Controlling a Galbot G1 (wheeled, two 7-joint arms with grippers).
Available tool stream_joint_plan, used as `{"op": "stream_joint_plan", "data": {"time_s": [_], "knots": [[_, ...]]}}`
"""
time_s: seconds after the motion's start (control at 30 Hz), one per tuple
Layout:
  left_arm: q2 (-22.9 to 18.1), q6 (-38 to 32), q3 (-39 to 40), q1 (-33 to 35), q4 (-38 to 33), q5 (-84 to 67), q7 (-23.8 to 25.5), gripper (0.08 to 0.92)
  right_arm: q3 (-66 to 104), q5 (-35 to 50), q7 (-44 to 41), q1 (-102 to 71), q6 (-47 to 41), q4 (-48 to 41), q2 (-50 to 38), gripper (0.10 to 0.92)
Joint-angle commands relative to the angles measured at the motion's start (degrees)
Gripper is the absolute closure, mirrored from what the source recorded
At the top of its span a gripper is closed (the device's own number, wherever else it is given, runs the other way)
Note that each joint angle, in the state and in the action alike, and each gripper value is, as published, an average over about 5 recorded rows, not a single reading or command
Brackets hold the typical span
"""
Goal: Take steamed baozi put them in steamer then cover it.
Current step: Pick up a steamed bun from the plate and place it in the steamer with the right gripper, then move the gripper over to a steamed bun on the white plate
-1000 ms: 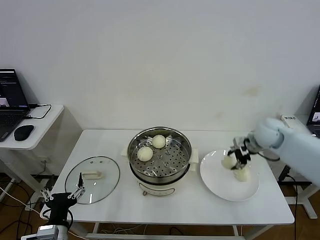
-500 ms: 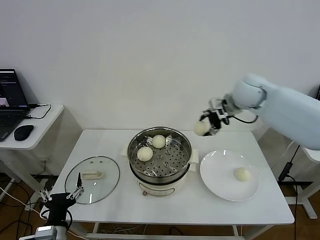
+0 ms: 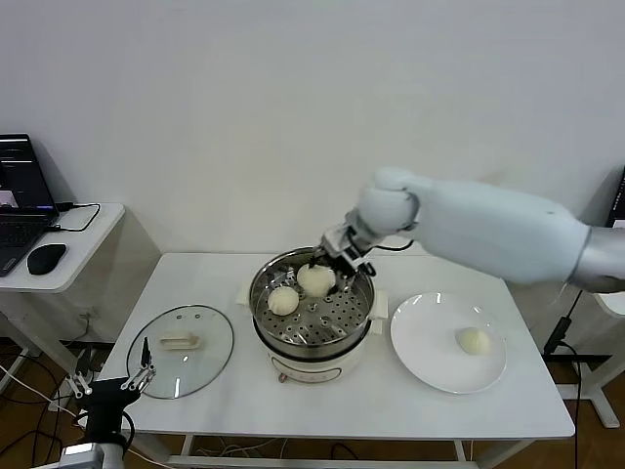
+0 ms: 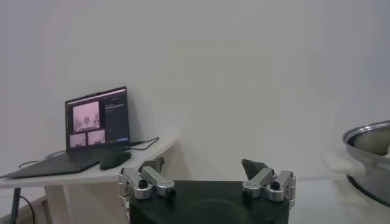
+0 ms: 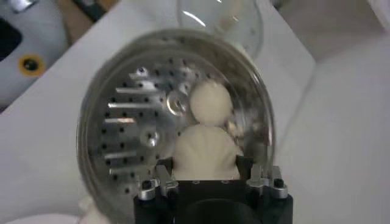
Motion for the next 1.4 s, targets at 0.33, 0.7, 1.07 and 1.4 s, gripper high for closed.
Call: {"op": "stream_joint_plan", "data": {"time_s": [0.33,0.7,1.07,1.4], "knots": [[-1.1,-0.3,-0.1,0.0,0.4,0.0,-0.1,0.177,-5.7,-10.9,-2.1,-0.8,16.3,-1.3,6.7,0.372],[-1.5,-0.5,0.2,-0.2,0.8,0.2,-0.1,0.177,-5.7,-11.0,-1.4,-2.3,16.5,-0.4,5.5,0.365],[-0.8,-0.5,0.0,-0.4,0.5,0.1,-0.1,0.177,-2.7,-6.1,-2.7,1.5,13.5,0.3,1.4,0.206],[1.0,-0.4,0.1,-0.6,-0.1,-0.1,0.3,0.177,5.3,-4.3,-5.9,4.5,-5.7,2.5,-15.4,0.203]]}}
